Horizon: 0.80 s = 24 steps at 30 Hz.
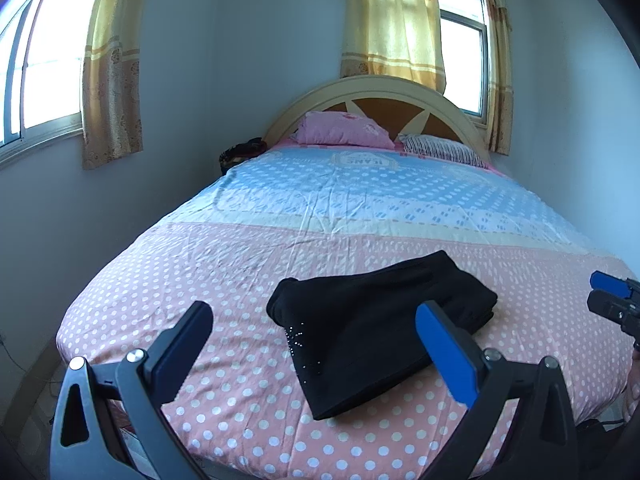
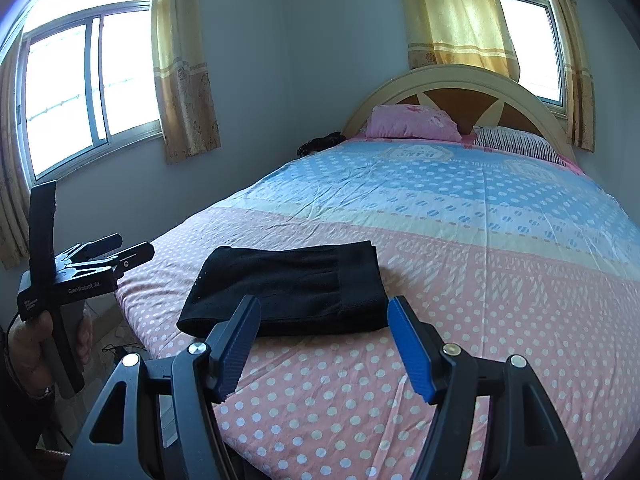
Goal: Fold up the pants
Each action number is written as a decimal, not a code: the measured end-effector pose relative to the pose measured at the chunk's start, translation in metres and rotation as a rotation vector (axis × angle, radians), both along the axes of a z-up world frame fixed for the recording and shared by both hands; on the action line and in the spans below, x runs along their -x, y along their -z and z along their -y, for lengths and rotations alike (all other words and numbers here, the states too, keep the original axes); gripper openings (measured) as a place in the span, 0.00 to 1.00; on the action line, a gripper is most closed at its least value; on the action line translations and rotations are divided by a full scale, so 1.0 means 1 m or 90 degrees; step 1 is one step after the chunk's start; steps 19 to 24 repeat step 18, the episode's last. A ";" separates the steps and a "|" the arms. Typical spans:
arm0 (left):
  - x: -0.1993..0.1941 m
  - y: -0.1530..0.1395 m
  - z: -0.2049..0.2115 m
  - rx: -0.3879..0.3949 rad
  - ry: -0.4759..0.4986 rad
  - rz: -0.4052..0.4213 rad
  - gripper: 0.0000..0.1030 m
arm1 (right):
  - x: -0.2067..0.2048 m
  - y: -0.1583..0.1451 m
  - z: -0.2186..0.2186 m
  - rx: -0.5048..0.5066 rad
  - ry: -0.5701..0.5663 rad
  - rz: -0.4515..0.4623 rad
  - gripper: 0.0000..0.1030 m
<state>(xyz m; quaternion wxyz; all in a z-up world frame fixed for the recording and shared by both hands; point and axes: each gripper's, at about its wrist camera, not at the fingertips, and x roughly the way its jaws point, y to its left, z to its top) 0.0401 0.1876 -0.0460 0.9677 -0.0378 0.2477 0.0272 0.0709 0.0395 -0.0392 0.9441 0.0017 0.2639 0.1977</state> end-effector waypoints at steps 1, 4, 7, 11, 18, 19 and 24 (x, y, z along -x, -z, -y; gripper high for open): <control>0.000 0.000 0.000 -0.002 -0.001 0.003 1.00 | 0.000 0.000 0.000 0.000 0.000 -0.001 0.65; 0.001 0.001 0.001 -0.011 -0.006 0.004 1.00 | 0.000 0.002 0.000 0.000 0.000 -0.005 0.65; -0.001 0.003 -0.001 -0.009 -0.008 -0.002 1.00 | -0.001 0.004 0.001 -0.001 0.000 -0.011 0.65; -0.002 0.006 -0.004 0.002 -0.006 -0.009 1.00 | -0.001 0.006 0.000 0.002 -0.001 -0.013 0.65; -0.002 0.009 -0.005 -0.003 -0.009 -0.001 1.00 | 0.000 0.007 0.002 0.003 0.000 -0.013 0.65; -0.002 0.009 -0.005 -0.003 -0.009 -0.001 1.00 | 0.000 0.007 0.002 0.003 0.000 -0.013 0.65; -0.002 0.009 -0.005 -0.003 -0.009 -0.001 1.00 | 0.000 0.007 0.002 0.003 0.000 -0.013 0.65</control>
